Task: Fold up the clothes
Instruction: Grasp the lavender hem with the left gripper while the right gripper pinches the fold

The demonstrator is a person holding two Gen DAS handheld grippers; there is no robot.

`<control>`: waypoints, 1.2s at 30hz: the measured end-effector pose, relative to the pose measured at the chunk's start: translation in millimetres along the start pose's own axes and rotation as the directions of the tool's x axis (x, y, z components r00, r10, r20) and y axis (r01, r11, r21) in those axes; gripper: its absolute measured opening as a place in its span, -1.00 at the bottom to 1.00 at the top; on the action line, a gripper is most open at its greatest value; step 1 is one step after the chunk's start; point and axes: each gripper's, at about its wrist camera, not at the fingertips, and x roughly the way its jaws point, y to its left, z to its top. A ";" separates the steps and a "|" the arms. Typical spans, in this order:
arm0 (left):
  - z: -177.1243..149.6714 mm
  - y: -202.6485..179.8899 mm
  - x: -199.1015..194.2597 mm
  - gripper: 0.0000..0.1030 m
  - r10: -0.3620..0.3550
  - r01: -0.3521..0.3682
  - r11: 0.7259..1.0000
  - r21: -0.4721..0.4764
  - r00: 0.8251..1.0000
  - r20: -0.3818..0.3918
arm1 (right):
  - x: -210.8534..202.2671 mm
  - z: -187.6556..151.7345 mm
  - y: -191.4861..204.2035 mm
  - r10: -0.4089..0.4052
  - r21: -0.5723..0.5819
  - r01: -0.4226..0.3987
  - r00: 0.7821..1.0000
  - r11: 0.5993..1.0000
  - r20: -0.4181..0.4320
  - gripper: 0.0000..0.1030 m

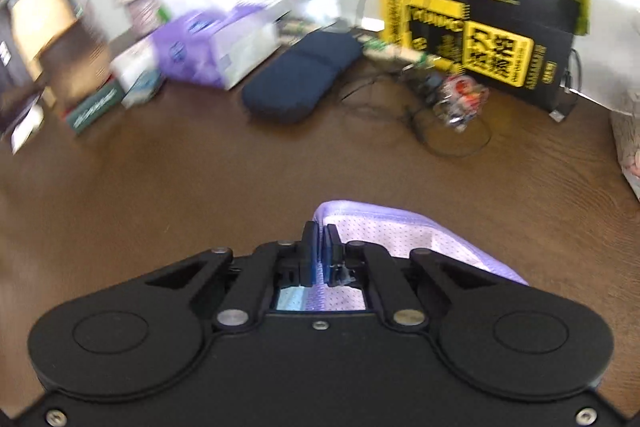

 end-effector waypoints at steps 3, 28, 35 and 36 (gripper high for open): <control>3.6 -3.7 -4.5 -0.88 0.040 -0.041 0.999 0.022 0.998 0.044 | -0.1 4.3 -0.6 -0.012 -0.001 0.012 1.000 1.000 0.013 -0.80; -10.7 -124.2 11.2 -0.37 -0.239 0.230 0.900 0.370 0.971 -0.022 | -143.4 -98.1 -85.2 -0.172 0.080 0.178 0.982 0.981 -0.080 0.25; -13.9 -111.7 16.2 -0.92 -0.222 0.222 0.920 0.322 0.974 -0.039 | -140.7 -108.3 -72.9 -0.184 0.016 0.187 0.977 0.982 -0.112 -0.91; -13.7 -110.0 16.4 -0.94 -0.225 0.225 0.923 0.312 0.974 -0.036 | -140.9 -107.7 -70.9 -0.192 0.010 0.194 0.975 0.981 -0.109 -0.92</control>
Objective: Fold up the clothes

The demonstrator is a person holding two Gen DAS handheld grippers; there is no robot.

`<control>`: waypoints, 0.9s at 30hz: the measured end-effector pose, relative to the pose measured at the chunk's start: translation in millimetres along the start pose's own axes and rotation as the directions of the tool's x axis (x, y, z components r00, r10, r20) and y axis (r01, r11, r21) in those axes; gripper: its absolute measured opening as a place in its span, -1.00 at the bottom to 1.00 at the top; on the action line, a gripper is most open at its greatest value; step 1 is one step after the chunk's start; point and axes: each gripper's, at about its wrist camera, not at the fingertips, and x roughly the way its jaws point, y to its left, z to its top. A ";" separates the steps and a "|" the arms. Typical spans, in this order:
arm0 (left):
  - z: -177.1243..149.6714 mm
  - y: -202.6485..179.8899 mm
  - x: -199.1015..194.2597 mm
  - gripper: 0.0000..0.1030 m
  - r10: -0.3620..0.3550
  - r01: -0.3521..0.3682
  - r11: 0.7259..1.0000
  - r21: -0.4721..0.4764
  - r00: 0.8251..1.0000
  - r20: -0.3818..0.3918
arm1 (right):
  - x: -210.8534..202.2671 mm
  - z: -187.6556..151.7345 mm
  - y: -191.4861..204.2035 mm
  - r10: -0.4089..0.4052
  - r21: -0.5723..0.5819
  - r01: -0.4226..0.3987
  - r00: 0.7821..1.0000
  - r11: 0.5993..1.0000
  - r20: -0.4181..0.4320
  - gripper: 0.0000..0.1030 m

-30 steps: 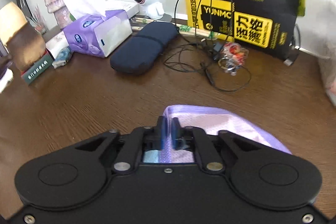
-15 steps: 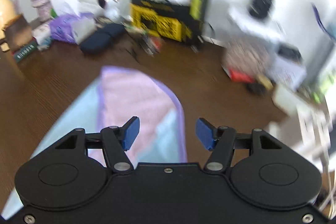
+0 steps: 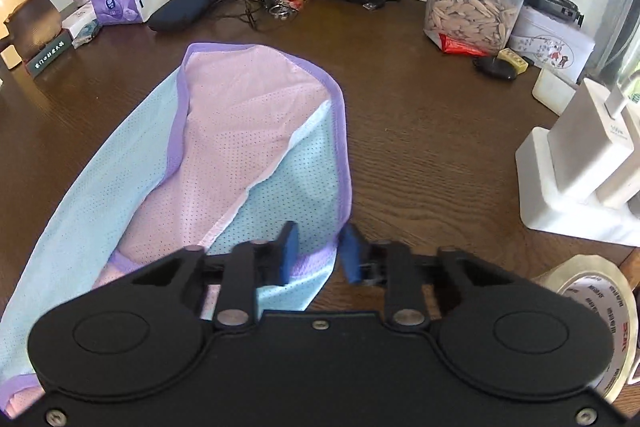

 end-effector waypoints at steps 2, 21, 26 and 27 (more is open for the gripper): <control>-0.9 6.9 -3.8 -0.95 -0.003 0.004 0.999 -0.043 1.000 0.016 | -1.5 1.2 4.0 -0.015 -0.010 0.015 1.000 1.000 0.008 -0.92; -44.2 88.7 -64.3 -0.76 0.117 -0.081 0.850 -0.521 0.992 0.037 | 44.0 66.9 117.6 -0.036 -0.104 0.043 0.997 0.994 0.073 -0.55; -33.7 92.8 -83.5 -0.24 0.119 -0.038 0.874 -0.485 0.983 0.138 | 3.1 51.6 113.0 -0.046 -0.163 0.077 0.982 0.984 0.184 -0.07; -29.1 95.0 -86.3 -0.18 0.130 -0.042 0.884 -0.466 0.979 0.158 | -14.1 40.0 109.8 -0.039 -0.179 0.079 0.975 0.981 0.218 0.05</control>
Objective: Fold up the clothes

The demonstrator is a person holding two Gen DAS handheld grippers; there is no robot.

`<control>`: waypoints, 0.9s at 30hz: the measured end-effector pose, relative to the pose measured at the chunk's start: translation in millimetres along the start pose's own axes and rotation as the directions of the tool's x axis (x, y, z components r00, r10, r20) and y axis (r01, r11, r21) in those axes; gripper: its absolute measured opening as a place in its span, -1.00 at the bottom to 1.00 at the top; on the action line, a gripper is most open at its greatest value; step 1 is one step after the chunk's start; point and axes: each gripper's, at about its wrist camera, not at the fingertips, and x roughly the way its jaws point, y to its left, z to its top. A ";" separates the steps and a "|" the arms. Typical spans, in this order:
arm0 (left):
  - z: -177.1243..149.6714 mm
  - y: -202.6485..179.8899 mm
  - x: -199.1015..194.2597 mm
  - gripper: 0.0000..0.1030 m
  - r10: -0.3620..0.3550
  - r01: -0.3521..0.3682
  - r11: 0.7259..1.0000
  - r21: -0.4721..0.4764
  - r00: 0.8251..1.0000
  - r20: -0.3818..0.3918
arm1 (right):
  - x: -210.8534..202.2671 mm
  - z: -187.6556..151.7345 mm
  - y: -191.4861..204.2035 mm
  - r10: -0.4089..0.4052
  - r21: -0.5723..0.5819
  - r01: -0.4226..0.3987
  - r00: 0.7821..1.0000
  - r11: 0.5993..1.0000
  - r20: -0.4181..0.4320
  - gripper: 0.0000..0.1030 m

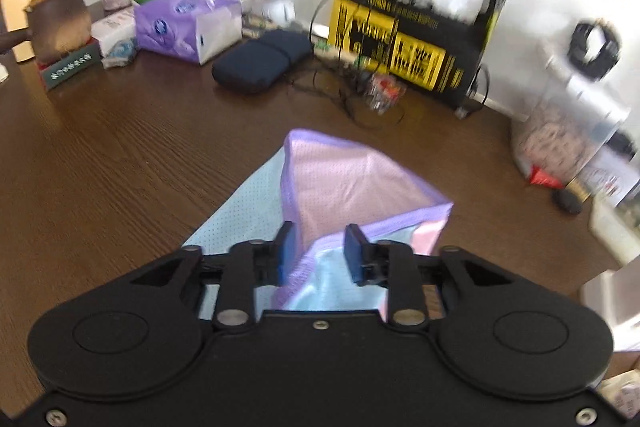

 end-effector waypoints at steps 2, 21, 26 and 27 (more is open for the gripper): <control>12.3 -1.0 0.0 -0.12 0.010 -0.012 0.999 0.050 0.999 0.048 | -34.0 -21.1 -1.4 0.025 -0.027 -0.024 0.999 0.999 0.043 0.19; 80.1 22.1 157.6 -0.83 0.007 -0.004 1.000 0.023 0.993 -0.117 | 16.0 -21.8 -76.1 0.089 0.356 -0.077 0.996 0.931 -0.018 0.20; 70.8 31.8 151.4 -0.83 -0.023 0.022 1.000 -0.013 0.998 -0.057 | 78.3 9.4 -68.3 -0.003 0.343 0.044 0.993 0.938 -0.119 0.07; 69.9 32.3 151.0 -0.83 -0.027 0.027 1.000 -0.013 0.998 -0.052 | 84.9 11.0 -67.0 -0.004 0.341 0.049 0.991 0.939 -0.132 -0.08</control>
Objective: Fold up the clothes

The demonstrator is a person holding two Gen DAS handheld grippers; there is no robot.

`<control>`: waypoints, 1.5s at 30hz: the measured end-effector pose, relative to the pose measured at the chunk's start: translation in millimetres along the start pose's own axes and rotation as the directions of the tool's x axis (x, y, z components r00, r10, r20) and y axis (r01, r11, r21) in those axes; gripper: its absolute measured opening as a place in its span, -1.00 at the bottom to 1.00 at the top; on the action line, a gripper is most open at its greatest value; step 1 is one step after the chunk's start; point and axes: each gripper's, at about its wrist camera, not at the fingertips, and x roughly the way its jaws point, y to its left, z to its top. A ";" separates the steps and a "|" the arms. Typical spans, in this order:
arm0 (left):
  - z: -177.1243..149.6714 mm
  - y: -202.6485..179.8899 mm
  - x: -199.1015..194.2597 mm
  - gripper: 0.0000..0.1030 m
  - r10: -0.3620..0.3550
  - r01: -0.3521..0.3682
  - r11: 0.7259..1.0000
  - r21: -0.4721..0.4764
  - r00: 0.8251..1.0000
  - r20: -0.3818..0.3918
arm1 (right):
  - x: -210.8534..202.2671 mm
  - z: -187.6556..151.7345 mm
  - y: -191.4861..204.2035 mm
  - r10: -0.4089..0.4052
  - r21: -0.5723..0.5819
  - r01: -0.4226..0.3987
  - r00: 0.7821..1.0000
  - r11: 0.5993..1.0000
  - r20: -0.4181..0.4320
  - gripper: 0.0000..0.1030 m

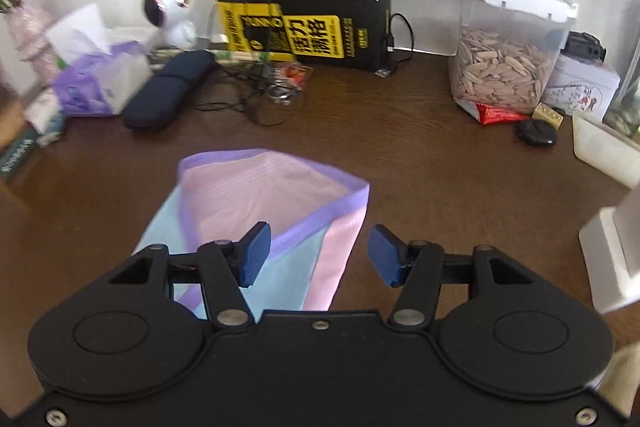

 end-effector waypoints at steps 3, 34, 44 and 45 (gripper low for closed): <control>-0.9 -1.7 0.6 -0.83 -0.002 0.002 1.000 0.007 1.000 0.000 | 3.4 -1.4 1.8 -0.033 -0.052 0.034 0.999 0.998 0.013 -0.66; -85.2 -4.9 -137.3 0.32 -0.248 0.272 0.599 0.753 0.957 -0.148 | -257.4 -319.5 90.2 0.535 -0.817 -0.334 0.844 0.471 -0.036 0.34; -80.5 -4.4 -103.3 -0.11 -0.203 0.331 0.625 0.707 0.944 -0.262 | -224.3 -314.5 97.0 0.571 -0.694 -0.459 0.816 0.554 -0.084 -0.32; -80.0 -3.3 -102.0 -0.23 -0.200 0.340 0.635 0.694 0.940 -0.278 | -224.7 -315.8 96.8 0.567 -0.694 -0.452 0.820 0.560 -0.077 -0.35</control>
